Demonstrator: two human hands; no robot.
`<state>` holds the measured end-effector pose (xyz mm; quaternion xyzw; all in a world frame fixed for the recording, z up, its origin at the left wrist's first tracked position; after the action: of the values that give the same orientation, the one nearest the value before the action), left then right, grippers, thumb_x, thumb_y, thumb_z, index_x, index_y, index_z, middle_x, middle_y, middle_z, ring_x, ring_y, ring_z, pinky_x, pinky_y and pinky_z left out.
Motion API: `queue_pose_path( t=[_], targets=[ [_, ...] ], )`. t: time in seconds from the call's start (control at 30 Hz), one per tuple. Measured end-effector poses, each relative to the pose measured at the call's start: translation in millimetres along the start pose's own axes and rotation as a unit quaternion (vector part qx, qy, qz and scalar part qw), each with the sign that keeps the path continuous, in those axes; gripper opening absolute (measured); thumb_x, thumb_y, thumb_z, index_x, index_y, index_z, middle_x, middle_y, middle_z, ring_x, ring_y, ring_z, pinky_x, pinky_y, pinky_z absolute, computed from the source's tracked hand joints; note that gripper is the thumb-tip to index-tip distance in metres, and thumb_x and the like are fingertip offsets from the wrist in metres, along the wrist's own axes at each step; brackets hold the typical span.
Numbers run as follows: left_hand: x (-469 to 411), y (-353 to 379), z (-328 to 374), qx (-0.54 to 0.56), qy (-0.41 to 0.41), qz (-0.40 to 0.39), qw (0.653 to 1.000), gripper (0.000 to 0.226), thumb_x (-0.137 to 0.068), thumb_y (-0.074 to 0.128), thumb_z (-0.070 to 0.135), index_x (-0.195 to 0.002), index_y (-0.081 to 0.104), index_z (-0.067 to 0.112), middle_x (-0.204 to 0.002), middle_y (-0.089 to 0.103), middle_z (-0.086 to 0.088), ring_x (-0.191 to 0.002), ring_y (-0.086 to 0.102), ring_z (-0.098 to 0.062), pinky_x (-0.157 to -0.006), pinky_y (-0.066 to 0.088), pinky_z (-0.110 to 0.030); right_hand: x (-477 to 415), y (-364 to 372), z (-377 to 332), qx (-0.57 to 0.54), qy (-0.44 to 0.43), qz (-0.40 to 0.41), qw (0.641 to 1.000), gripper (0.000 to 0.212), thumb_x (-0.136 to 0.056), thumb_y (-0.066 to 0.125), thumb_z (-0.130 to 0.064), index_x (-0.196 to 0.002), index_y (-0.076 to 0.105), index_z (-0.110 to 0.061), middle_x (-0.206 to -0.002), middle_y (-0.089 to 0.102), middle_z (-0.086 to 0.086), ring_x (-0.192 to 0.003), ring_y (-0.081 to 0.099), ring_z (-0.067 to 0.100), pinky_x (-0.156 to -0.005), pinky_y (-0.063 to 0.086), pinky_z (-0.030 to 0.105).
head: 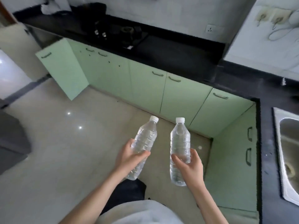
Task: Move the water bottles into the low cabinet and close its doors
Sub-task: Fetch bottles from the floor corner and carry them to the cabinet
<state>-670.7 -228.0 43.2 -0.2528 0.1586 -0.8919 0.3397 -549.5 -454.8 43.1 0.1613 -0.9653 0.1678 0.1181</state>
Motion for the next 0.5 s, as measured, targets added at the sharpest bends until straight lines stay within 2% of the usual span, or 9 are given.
queue_pose_path(
  t=[0.1,0.2,0.3,0.4,0.5],
  targets=[
    [15,-43,-19,0.005,-0.006,0.054,0.999,0.044,-0.054,0.077,0.053,-0.08,0.052,0.027,-0.075,0.068,0.008,-0.068,0.064,-0.009,-0.069,0.052,-0.034,6,39,-16,0.023,-0.028,-0.061,0.997,0.027,-0.074,0.084,-0.023,-0.088,0.061,-0.019,-0.077,0.071,-0.004,-0.066,0.068,0.007,-0.056,0.047,0.015],
    [29,-93,-41,0.052,-0.017,0.117,0.992,0.041,-0.054,0.077,0.05,-0.078,0.054,0.026,-0.072,0.068,0.005,-0.065,0.066,-0.014,-0.064,0.053,-0.035,14,84,-42,0.041,-0.064,-0.108,0.991,0.027,-0.073,0.084,-0.023,-0.083,0.059,-0.018,-0.073,0.069,-0.004,-0.061,0.065,0.005,-0.053,0.046,0.012],
    [40,-141,-72,0.097,-0.038,0.169,0.98,0.037,-0.057,0.078,0.046,-0.079,0.057,0.025,-0.07,0.068,0.004,-0.062,0.067,-0.013,-0.059,0.053,-0.033,25,139,-62,0.068,-0.088,-0.164,0.98,0.027,-0.073,0.083,-0.025,-0.088,0.061,-0.021,-0.076,0.07,-0.004,-0.067,0.068,0.008,-0.058,0.05,0.017],
    [45,-192,-111,0.105,-0.07,0.217,0.968,0.038,-0.055,0.078,0.047,-0.08,0.058,0.025,-0.07,0.067,0.008,-0.062,0.064,-0.004,-0.059,0.046,-0.025,36,198,-69,0.103,-0.099,-0.202,0.969,0.031,-0.072,0.083,-0.027,-0.095,0.062,-0.025,-0.079,0.071,-0.007,-0.068,0.067,0.003,-0.061,0.049,0.019],
    [48,-247,-161,0.104,-0.093,0.246,0.959,0.038,-0.058,0.08,0.047,-0.08,0.058,0.025,-0.071,0.066,0.008,-0.063,0.063,-0.004,-0.059,0.044,-0.023,54,272,-71,0.137,-0.103,-0.241,0.955,0.03,-0.072,0.082,-0.026,-0.095,0.063,-0.026,-0.077,0.071,-0.008,-0.067,0.065,-0.001,-0.061,0.046,0.021]
  ],
)
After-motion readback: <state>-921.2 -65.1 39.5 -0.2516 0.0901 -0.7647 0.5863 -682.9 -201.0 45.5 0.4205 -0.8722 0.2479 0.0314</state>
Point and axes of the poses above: each hand's wrist, its own x-axis away from the middle knuckle, its own y-axis out of the palm, z = x × y, the point moved 8 cm from there along -x, towards the middle knuckle
